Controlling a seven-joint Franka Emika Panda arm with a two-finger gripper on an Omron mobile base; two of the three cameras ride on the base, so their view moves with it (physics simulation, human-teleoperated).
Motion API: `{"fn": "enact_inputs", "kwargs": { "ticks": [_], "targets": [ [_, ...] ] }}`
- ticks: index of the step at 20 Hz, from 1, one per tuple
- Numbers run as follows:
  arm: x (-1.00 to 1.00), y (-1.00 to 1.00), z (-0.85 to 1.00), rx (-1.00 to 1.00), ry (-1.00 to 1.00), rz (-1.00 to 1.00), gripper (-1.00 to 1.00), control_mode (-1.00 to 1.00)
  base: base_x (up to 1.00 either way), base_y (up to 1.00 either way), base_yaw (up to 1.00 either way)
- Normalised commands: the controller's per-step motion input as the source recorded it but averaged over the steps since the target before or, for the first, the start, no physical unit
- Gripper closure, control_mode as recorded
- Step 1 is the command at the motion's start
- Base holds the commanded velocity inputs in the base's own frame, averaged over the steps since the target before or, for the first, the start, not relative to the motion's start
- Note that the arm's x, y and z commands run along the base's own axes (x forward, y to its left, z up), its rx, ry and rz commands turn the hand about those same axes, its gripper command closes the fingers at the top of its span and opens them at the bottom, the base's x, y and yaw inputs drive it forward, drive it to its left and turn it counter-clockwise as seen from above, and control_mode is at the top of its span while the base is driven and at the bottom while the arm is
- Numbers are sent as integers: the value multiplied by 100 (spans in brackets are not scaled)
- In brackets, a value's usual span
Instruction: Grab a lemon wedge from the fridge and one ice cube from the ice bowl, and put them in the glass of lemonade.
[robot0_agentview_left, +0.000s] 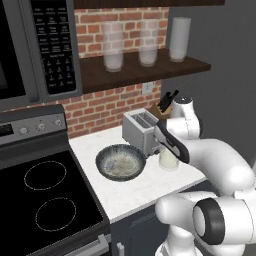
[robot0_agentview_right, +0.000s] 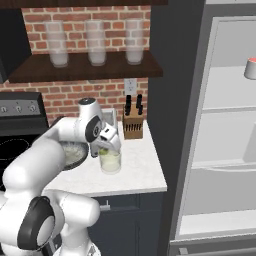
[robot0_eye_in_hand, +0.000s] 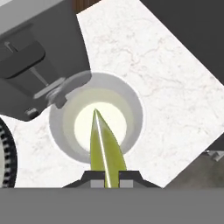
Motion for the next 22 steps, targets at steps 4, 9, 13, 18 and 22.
{"fn": "enact_inputs", "kwargs": {
  "ticks": [4,9,13,18,22],
  "targets": [
    [32,0,0,0,0,0,100,-100,0,0,0],
    [33,0,0,0,0,0,100,-100,0,0,0],
    [21,0,-20,0,-1,0,100,-100,0,0,0],
    [2,0,-25,0,-2,0,100,-100,0,0,0],
    [0,0,-31,0,-3,0,100,-100,0,0,0]
  ]
}}
